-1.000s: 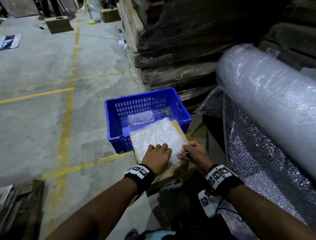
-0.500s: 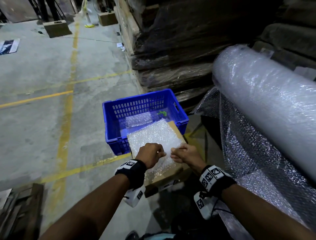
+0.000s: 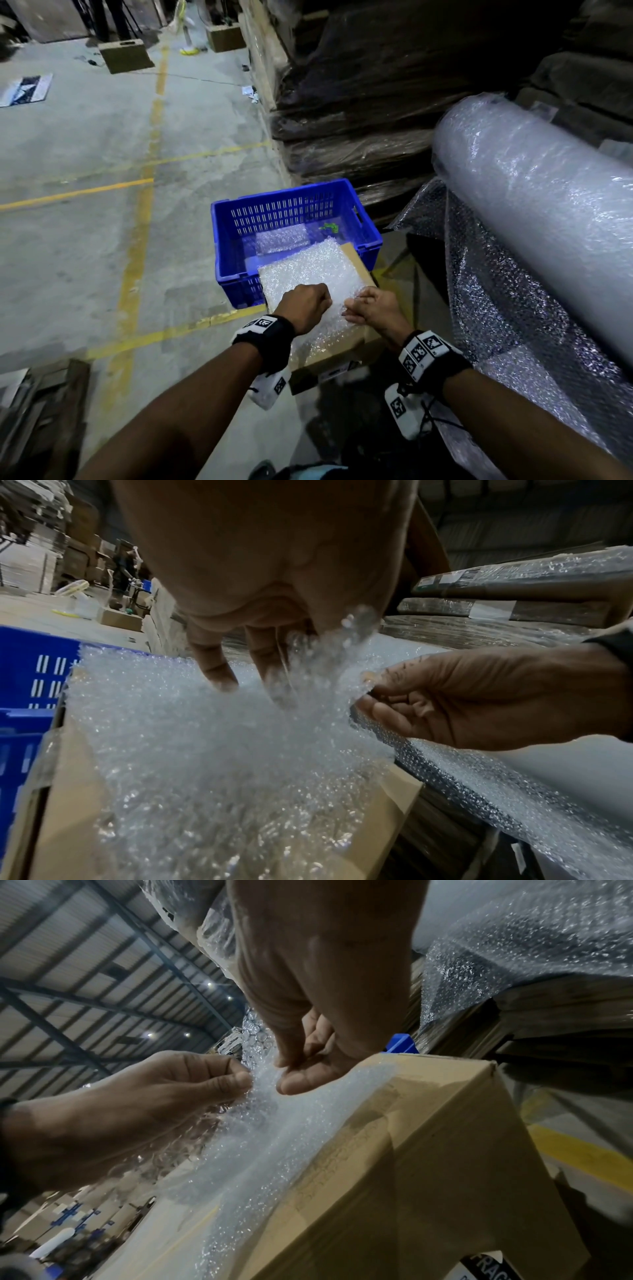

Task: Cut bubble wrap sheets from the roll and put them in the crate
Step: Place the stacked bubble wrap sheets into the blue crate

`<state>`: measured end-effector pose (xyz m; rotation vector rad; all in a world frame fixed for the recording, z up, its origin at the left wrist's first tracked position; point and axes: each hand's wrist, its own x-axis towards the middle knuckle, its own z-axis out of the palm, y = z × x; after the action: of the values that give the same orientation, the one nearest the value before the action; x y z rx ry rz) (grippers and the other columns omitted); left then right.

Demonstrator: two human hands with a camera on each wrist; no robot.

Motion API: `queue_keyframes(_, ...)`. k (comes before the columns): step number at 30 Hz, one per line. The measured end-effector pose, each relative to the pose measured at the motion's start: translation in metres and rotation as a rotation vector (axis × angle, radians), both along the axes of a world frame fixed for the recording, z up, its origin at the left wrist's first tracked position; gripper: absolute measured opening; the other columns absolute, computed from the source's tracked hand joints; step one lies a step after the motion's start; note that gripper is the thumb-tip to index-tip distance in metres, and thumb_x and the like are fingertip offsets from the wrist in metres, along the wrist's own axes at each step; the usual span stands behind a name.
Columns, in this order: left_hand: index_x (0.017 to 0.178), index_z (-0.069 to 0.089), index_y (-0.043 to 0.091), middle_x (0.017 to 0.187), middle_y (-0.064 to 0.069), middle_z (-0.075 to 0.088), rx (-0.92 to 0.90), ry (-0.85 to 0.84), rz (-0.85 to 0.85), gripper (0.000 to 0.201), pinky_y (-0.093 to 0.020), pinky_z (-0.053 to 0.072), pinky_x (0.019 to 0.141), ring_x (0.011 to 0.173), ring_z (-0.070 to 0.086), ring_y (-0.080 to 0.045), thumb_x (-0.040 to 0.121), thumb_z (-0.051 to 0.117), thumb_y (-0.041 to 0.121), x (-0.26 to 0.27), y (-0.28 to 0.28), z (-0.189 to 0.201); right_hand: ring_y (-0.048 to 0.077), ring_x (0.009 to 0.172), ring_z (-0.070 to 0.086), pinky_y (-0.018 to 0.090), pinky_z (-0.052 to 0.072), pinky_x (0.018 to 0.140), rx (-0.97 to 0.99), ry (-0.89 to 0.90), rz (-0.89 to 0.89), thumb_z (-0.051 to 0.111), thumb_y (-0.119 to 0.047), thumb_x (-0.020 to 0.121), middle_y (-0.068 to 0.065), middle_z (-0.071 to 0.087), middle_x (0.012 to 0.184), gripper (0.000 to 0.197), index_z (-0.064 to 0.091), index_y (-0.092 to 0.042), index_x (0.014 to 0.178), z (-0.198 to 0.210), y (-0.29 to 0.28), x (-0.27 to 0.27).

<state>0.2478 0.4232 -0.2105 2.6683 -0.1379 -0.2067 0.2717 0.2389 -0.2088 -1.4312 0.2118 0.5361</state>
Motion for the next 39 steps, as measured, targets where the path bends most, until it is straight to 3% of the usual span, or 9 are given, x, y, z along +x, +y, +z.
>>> queue_keyframes(8,0.11,0.05,0.016,0.111,-0.005,0.064,0.189,-0.075,-0.155,0.027,-0.041,0.045,0.084,0.095,0.061,-0.031,0.103,0.043,0.042,-0.013,-0.005,0.013,0.028,0.06,0.073,0.03,0.06,0.054,0.033,0.05,-0.004,0.064,0.008,0.091,0.019,0.071,0.073,0.021,0.048,-0.004,0.096,0.0,0.0,0.0)
queue_keyframes(12,0.144,0.028,0.015,0.134,-0.008,0.054,0.344,-0.05,-0.163,0.075,-0.047,0.033,0.101,0.116,0.056,-0.031,0.091,0.048,0.065,-0.028,-0.018,0.013,0.029,0.054,0.071,0.031,0.058,0.048,0.078,0.08,-0.098,0.059,0.015,0.09,0.031,0.063,0.086,0.031,0.043,-0.006,0.107,0.004,0.003,0.001)
queue_keyframes(15,0.156,-0.004,0.013,0.142,-0.011,0.049,0.465,-0.089,-0.13,0.084,-0.052,0.027,0.108,0.126,0.047,-0.032,0.099,0.046,0.049,-0.035,-0.023,0.005,0.03,0.054,0.071,0.03,0.057,0.049,0.051,0.086,-0.143,0.061,0.016,0.088,0.035,0.06,0.094,0.04,0.04,-0.002,0.116,0.004,0.002,0.002)
queue_keyframes(18,0.155,-0.015,0.011,0.135,-0.01,0.055,0.479,-0.112,-0.075,0.086,-0.052,0.028,0.107,0.12,0.049,-0.033,0.099,0.047,0.029,-0.037,-0.023,0.007,0.028,0.056,0.071,0.028,0.058,0.051,0.019,0.079,-0.166,0.063,0.014,0.087,0.032,0.062,0.093,0.046,0.042,0.005,0.127,0.002,0.0,0.003)
queue_keyframes(24,0.151,-0.025,0.004,0.104,-0.005,0.067,0.423,-0.129,0.026,0.09,-0.041,0.042,0.093,0.084,0.059,-0.025,0.094,0.044,0.01,-0.036,-0.024,0.006,0.032,0.068,0.073,0.029,0.059,0.057,0.018,0.054,-0.13,0.07,0.009,0.084,0.025,0.069,0.087,0.049,0.044,0.007,0.127,-0.002,-0.005,0.003)
queue_keyframes(28,0.153,0.01,0.008,0.102,-0.008,0.071,0.295,-0.051,0.103,0.073,-0.039,0.042,0.086,0.086,0.064,-0.032,0.093,0.051,0.012,-0.029,-0.02,0.012,0.025,0.069,0.075,0.028,0.06,0.059,-0.025,0.001,-0.024,0.057,0.01,0.093,0.026,0.07,0.091,0.024,0.047,0.004,0.114,-0.004,-0.008,0.006)
queue_keyframes(31,0.128,0.044,0.014,0.115,-0.016,0.067,0.177,-0.008,0.125,0.035,-0.039,0.043,0.082,0.102,0.06,-0.04,0.095,0.054,0.02,-0.024,-0.011,0.019,0.019,0.084,0.072,0.034,0.06,0.079,-0.388,-0.25,0.253,0.058,-0.001,0.095,0.02,0.072,0.107,0.013,0.056,-0.008,0.106,-0.014,-0.02,0.008)
queue_keyframes(35,0.117,0.054,0.017,0.117,-0.01,0.062,0.113,-0.052,0.112,0.025,-0.039,0.048,0.08,0.1,0.06,-0.037,0.094,0.057,0.025,-0.017,-0.002,0.02,0.028,0.111,0.058,0.034,0.044,0.093,-0.905,-0.75,0.775,0.054,-0.023,0.099,0.011,0.064,0.122,0.044,0.049,-0.013,0.142,-0.019,-0.026,0.001)
queue_keyframes(39,0.119,0.056,0.018,0.118,-0.007,0.056,0.176,-0.103,0.061,0.027,-0.041,0.048,0.083,0.098,0.061,-0.034,0.094,0.058,0.028,-0.005,0.004,0.032,0.034,0.113,0.049,0.044,0.04,0.091,-1.272,-0.979,1.013,0.017,-0.06,0.097,0.013,0.051,0.127,0.067,0.019,-0.032,0.157,-0.023,-0.014,-0.005)
